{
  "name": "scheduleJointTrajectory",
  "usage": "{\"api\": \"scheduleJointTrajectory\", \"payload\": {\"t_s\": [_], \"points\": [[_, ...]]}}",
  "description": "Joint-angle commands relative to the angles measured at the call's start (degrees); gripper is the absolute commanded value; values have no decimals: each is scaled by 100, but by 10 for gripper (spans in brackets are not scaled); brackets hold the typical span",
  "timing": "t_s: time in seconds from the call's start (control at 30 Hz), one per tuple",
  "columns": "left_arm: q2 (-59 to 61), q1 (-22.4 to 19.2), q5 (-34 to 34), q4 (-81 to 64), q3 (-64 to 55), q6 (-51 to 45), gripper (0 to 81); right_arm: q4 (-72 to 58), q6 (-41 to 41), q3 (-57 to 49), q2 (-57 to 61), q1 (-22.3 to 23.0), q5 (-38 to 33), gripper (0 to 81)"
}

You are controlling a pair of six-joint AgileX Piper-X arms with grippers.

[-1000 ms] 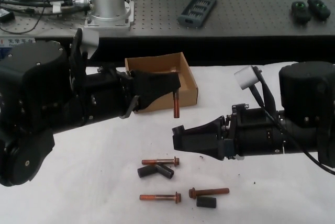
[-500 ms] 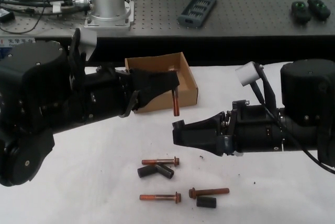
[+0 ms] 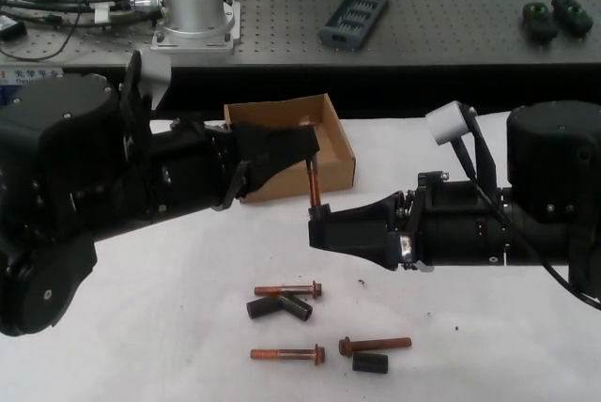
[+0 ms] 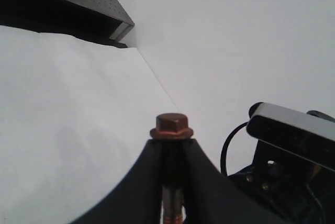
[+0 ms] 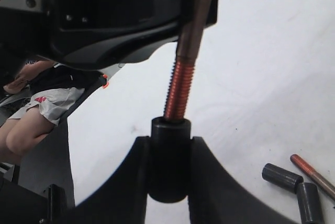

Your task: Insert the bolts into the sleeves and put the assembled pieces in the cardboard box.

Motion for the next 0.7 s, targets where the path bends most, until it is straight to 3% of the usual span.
{"api": "scheduleJointTrajectory", "payload": {"t_s": [0.0, 0.3, 0.67], "points": [[-103, 17, -56, -114, 160, -247, 6, -181, -11, -50, -6, -26, 32, 70], [-103, 17, -126, -1244, 811, -778, 6, -181, 11, -50, -6, -26, 61, 70], [-103, 17, -385, -1513, 809, -868, 6, -40, -58, -50, -6, -26, -56, 70]]}}
